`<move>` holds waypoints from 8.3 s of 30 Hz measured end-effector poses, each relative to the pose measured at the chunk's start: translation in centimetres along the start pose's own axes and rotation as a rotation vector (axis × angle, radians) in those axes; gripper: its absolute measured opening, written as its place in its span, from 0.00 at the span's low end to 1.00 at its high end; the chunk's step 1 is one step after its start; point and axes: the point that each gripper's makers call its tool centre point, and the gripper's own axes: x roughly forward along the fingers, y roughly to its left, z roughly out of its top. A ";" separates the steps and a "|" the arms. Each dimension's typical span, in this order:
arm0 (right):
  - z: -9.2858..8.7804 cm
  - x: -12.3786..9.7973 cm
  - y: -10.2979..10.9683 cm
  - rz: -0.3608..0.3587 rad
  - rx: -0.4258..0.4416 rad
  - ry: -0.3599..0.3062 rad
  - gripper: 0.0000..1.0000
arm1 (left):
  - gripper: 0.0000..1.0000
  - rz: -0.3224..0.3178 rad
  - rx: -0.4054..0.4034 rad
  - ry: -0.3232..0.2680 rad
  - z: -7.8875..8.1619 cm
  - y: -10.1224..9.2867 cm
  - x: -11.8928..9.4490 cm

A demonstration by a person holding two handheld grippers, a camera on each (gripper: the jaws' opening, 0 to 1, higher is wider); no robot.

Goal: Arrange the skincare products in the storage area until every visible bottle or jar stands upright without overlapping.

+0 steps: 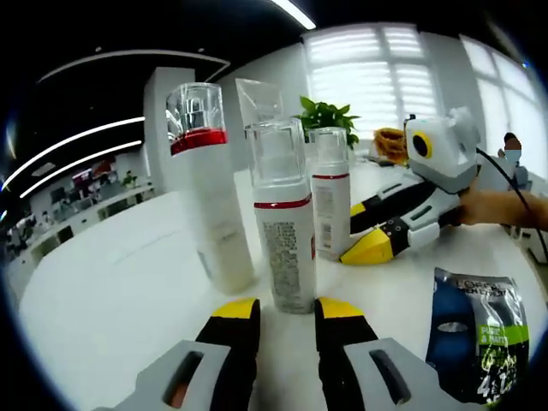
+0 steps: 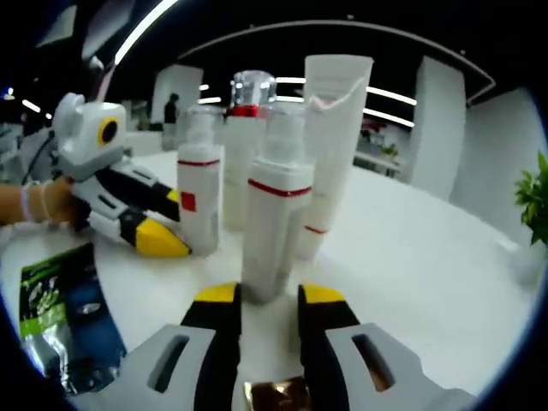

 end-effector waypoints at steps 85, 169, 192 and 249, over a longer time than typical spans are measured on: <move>1.3 -10.8 11.4 0.611 0.577 0.073 0.86 | 0.00 -0.158 -0.031 0.011 -5.3 -11.8 -13.4; 15.4 -22.6 16.4 0.706 0.742 -0.797 0.00 | 0.05 -0.536 -0.546 -0.731 6.5 -14.4 -26.2; 4.6 -24.0 13.4 0.381 0.394 -0.838 0.04 | 0.00 -0.304 -0.672 -0.357 7.5 -2.9 -21.5; -1.2 -24.8 17.9 0.573 0.621 -0.845 0.00 | 0.40 0.160 -0.773 0.149 -3.0 12.3 -9.6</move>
